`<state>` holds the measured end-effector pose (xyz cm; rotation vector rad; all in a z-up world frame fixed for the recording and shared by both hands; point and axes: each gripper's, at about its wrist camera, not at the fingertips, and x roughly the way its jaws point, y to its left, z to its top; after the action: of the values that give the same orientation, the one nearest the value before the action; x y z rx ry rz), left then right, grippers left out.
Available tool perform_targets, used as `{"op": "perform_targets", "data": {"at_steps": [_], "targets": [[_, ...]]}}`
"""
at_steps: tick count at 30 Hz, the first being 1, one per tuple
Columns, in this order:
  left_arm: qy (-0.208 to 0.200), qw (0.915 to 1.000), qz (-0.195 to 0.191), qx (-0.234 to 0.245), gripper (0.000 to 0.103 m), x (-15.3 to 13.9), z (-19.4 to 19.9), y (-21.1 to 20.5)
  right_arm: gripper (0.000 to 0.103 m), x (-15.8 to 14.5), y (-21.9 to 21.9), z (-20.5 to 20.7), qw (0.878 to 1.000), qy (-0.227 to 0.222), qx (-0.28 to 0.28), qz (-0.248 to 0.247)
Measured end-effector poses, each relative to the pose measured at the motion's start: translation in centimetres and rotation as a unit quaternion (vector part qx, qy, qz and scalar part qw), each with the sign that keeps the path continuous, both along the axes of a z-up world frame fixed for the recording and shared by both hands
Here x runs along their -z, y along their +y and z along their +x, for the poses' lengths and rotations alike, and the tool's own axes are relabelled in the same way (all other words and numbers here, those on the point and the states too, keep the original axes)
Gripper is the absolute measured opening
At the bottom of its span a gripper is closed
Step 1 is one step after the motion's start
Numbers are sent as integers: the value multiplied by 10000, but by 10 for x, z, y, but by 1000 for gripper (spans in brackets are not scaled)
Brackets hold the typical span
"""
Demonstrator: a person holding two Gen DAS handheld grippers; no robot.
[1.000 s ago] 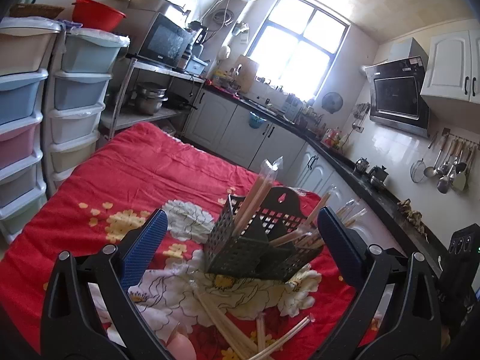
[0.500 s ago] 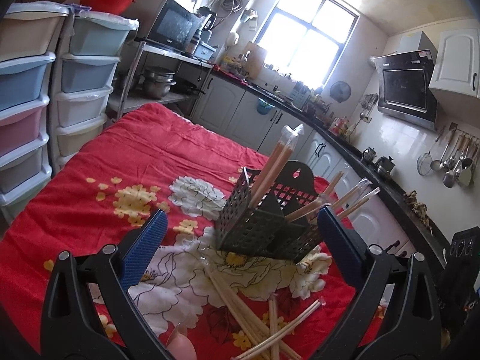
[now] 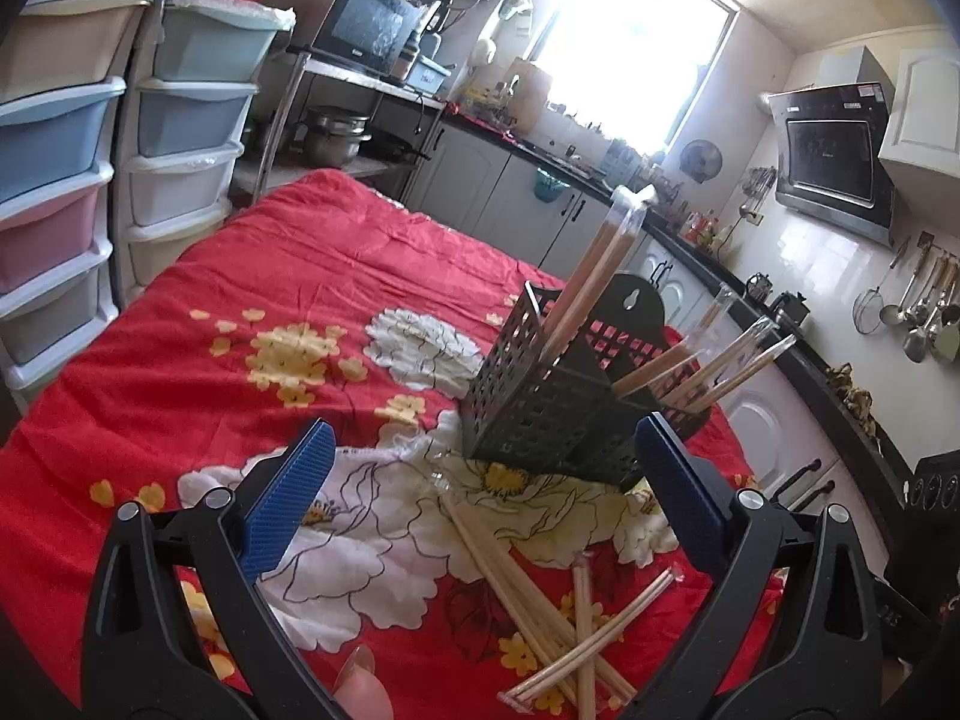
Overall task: Organize utensils
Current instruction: 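Withdraw both open tools from the caddy back toward the chopstick pile, then lower both tools onto the pile and close each on a wooden chopstick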
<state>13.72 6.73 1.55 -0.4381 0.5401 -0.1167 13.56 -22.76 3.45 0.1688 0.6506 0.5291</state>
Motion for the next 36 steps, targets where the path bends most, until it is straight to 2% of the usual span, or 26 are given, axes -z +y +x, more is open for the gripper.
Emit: {"op": "perform_targets", "data": {"at_steps": [5,11,17,20,27,29,36], "targets": [[173,9999,5,-10,92,11,2,1,71,9,8,-1,9998,105,-134,-127],[423,9991,-28,13,92,26,7,2,71,22,22,-8,9978,141,-404,-500],[658,9977,-118,99,92,39,12,1,71,37,23,-8,9970,312,-394,-584],[763,9968,-134,173,81,45,15,-2,71,45,18,-6,9969,451,-263,-593],[1138,9913,-458,488,41,63,24,-7,71,56,5,1,9959,655,42,-627],[1229,9892,-530,603,35,65,27,-10,71,59,2,4,9951,710,126,-670],[1548,9834,-567,762,35,76,49,-22,71,73,-10,15,9909,1045,434,-724]]}}
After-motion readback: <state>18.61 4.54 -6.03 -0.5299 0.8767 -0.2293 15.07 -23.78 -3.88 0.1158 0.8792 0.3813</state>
